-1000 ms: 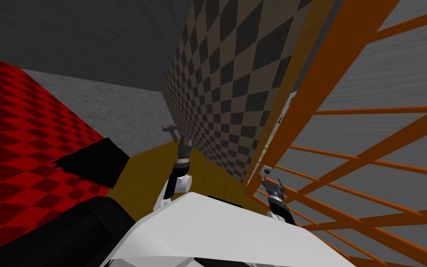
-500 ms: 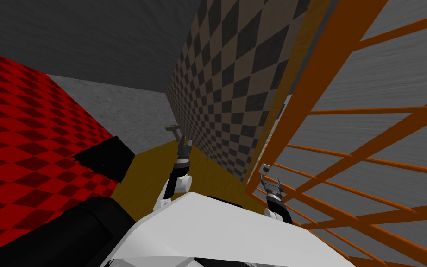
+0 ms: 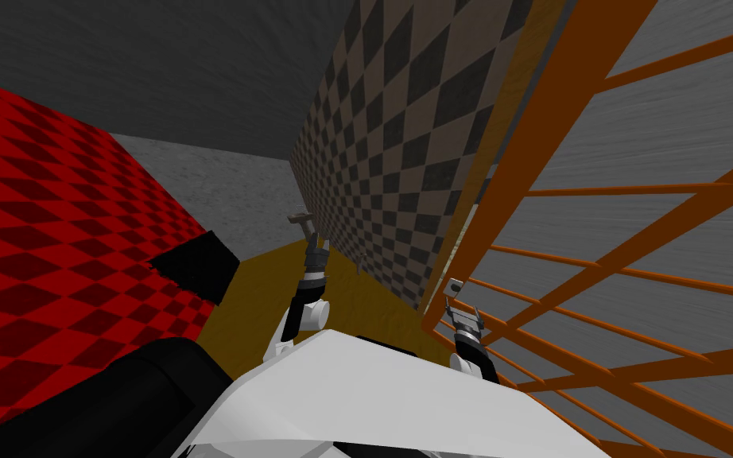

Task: Pull the door open

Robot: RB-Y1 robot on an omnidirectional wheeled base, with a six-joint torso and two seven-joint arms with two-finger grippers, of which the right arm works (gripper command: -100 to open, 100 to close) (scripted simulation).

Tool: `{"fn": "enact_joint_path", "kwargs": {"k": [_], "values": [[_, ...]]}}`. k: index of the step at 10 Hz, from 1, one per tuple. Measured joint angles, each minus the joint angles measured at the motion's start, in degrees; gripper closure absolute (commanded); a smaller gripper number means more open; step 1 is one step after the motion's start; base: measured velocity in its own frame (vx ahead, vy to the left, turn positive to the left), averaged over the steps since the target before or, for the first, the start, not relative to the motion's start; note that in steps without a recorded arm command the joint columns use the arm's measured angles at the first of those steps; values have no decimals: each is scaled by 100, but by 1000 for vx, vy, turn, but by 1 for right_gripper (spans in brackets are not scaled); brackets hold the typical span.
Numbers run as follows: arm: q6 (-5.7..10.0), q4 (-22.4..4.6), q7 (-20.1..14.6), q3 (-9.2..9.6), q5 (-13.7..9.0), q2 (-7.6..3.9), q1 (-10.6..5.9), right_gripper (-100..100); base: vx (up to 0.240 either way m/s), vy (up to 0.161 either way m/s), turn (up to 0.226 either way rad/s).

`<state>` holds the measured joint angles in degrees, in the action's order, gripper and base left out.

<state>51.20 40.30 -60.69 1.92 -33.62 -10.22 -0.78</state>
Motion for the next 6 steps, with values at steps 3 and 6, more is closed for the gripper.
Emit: {"fn": "enact_joint_path", "kwargs": {"k": [3, 6], "values": [[-48, 59, -377, 44, -188, 43, -13, -100, -62, -15, 45], [-82, 77, -823, 98, -401, 91, -51, -100, -79, -5, 47]]}}
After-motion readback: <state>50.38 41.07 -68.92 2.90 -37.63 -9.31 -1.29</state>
